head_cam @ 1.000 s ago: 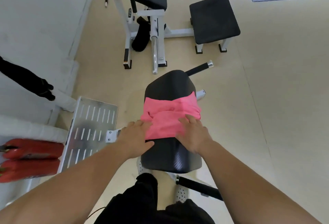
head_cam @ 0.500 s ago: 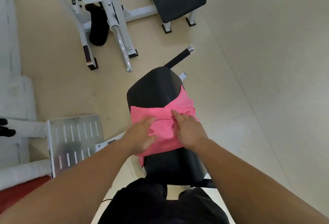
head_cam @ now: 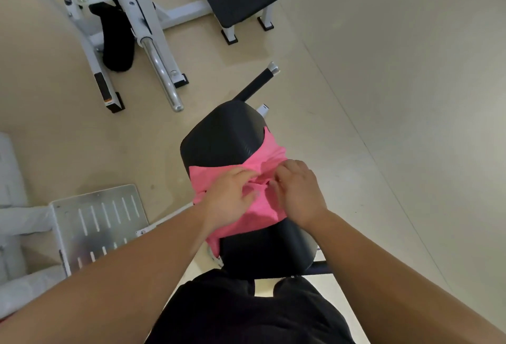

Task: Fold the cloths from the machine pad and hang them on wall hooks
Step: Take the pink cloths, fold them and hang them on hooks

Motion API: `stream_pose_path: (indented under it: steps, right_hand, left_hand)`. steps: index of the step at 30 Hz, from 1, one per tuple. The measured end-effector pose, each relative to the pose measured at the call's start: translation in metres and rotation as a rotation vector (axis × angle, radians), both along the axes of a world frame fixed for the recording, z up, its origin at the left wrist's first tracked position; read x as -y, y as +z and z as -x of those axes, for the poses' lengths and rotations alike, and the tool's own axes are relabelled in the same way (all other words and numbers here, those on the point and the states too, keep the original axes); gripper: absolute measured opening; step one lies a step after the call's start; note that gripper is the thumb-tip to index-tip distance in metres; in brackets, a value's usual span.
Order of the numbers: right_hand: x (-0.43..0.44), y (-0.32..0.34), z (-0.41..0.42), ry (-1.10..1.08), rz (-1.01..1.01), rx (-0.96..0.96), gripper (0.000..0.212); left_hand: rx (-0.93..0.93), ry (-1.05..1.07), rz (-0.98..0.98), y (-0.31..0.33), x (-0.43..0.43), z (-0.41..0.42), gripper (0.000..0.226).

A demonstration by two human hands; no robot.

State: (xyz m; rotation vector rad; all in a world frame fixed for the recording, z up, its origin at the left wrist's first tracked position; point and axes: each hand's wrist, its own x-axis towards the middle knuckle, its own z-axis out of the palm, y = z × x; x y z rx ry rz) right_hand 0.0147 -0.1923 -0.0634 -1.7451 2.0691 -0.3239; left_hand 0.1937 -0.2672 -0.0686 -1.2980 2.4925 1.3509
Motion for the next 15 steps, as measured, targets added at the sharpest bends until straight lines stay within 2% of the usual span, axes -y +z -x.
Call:
stream_pose_path:
  steps: [3,5,6,8,11,15]
  right_hand:
    - [-0.003,0.028,0.0,-0.039,0.028,0.151,0.026]
    - [-0.007,0.044,0.0,-0.067,0.019,0.224,0.021]
    - [-0.01,0.052,0.0,-0.077,0.029,0.264,0.019]
    - [-0.014,0.068,0.0,-0.098,0.067,0.346,0.016]
    - [-0.02,0.092,0.002,-0.087,0.112,0.411,0.013]
    - [-0.029,0.13,0.013,-0.035,0.182,0.521,0.015]
  left_hand:
    - [-0.043,0.032,-0.092,0.015,-0.01,0.007,0.038]
    - [-0.058,0.113,-0.135,0.026,-0.017,0.011,0.013]
    - [-0.076,0.148,-0.137,0.032,-0.021,0.014,0.014]
    - [-0.129,0.2,-0.142,0.045,-0.029,0.018,0.034]
    - [-0.154,0.233,-0.115,0.075,-0.042,0.021,0.024]
    - [-0.201,0.367,-0.014,0.121,-0.07,0.025,0.027]
